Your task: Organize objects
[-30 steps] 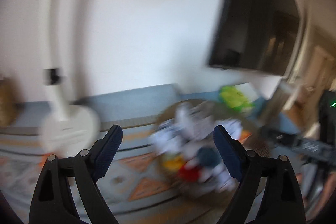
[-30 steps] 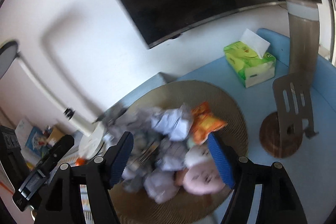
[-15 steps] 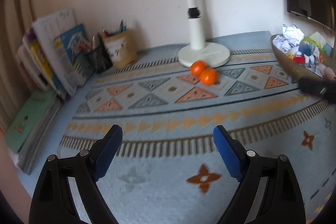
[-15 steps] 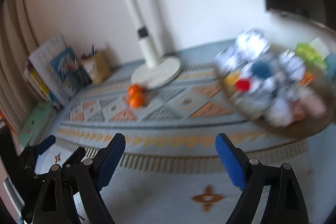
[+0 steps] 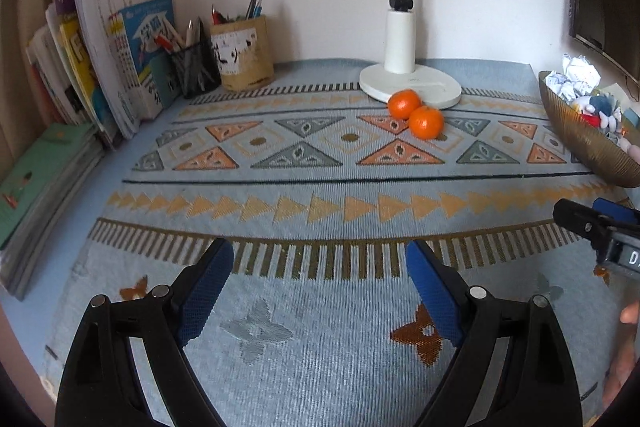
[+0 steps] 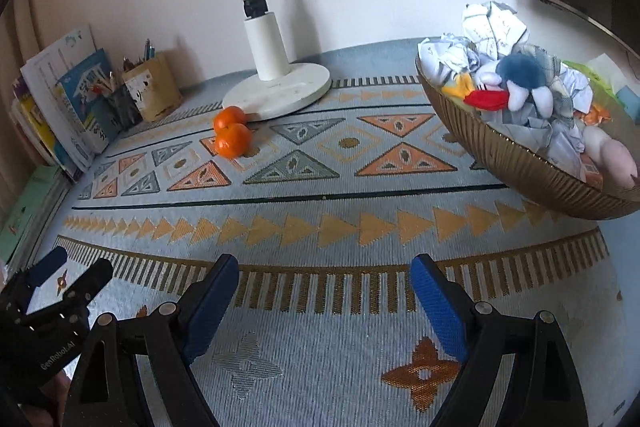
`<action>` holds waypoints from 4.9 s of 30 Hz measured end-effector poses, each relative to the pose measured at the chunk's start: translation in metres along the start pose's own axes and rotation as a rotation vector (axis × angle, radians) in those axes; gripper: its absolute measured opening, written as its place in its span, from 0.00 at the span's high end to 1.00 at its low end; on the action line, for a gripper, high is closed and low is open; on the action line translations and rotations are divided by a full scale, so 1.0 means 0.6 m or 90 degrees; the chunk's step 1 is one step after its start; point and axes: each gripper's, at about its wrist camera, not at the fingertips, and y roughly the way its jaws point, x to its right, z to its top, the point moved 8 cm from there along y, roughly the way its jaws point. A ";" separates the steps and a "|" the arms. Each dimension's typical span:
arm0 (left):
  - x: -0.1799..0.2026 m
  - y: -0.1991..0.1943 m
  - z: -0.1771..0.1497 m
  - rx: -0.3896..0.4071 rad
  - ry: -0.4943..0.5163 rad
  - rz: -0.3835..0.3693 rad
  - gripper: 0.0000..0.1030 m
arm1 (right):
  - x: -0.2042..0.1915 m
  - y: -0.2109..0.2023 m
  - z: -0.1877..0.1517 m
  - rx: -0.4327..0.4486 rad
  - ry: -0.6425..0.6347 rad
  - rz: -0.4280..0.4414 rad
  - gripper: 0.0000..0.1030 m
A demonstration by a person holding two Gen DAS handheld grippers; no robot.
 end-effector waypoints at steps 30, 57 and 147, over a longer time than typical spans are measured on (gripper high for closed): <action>0.142 0.253 0.216 -0.154 0.030 -0.412 0.55 | -0.133 0.204 0.155 -0.083 -0.130 0.100 0.43; 0.391 -0.064 0.294 0.016 0.099 -0.556 0.65 | 0.185 -0.190 0.243 0.164 0.000 -0.054 0.65; -0.062 0.152 0.050 -0.127 -0.058 -0.018 0.00 | 0.003 0.107 0.051 -0.070 -0.048 -0.098 0.00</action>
